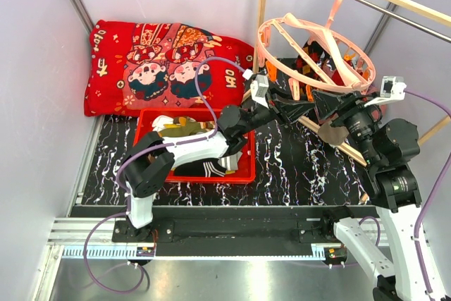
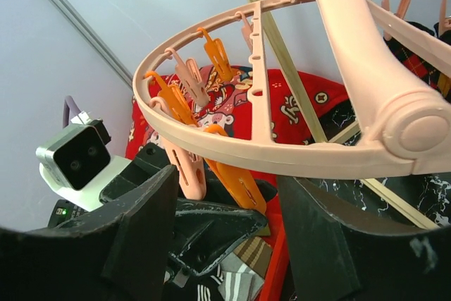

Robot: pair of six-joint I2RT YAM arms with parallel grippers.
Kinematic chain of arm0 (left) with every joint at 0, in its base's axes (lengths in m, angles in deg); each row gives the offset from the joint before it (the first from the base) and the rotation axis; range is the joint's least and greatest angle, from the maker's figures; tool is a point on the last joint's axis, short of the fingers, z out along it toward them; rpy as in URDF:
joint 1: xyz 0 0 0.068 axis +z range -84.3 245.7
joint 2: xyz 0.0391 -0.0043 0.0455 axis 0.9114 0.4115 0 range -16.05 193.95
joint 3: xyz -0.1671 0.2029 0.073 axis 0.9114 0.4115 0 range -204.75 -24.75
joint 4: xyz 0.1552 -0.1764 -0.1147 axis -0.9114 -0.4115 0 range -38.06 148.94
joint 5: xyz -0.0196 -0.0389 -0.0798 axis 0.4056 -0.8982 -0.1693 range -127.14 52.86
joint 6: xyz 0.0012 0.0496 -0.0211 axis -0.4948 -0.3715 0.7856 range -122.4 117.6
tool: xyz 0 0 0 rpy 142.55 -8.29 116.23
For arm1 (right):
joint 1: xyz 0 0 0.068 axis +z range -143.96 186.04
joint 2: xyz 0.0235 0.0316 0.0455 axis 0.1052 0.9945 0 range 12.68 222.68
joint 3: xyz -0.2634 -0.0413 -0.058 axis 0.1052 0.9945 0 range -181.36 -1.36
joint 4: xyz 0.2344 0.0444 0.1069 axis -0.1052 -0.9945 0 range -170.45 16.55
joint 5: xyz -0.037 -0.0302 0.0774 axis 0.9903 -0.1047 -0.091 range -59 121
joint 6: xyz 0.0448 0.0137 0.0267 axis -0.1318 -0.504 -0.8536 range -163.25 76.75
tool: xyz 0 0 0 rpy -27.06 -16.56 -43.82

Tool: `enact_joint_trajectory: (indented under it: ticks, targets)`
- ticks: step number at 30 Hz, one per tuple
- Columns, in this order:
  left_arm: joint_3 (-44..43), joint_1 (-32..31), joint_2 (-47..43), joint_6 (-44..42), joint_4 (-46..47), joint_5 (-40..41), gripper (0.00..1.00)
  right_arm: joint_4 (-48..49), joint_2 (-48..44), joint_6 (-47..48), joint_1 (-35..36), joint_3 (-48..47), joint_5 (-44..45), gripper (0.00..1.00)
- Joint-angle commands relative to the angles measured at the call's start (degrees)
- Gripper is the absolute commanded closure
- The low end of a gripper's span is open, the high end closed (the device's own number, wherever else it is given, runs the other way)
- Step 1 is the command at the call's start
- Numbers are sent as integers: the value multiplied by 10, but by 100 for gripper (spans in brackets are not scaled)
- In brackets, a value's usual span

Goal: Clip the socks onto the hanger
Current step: Open the clamp at the hanger.

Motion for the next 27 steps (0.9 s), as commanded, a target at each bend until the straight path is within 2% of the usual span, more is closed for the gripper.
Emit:
enact_joint_trajectory:
  ticks: [1,3,7,11,17,21,27]
  targets:
    - [-18,-5,-7,-6,51,15,82,-17,-6,5,2,-30,-11,33]
    - [-15,-8,-11,-9,50,19,91,-25,-8,10,2,-35,-10,33]
    - [-1,-16,-26,-44,29,37,100,-66,-6,23,2,-49,2,32]
    - [6,-40,-47,-119,-82,76,100,-109,-1,41,2,-64,16,32]
    - [5,-70,-65,-223,-175,144,100,-142,3,58,3,-63,44,32]
    - [-3,-82,-68,-259,-202,166,100,-150,-2,72,2,-43,88,32]
    - [-19,-95,-68,-286,-237,187,100,-144,-9,75,2,-28,96,33]
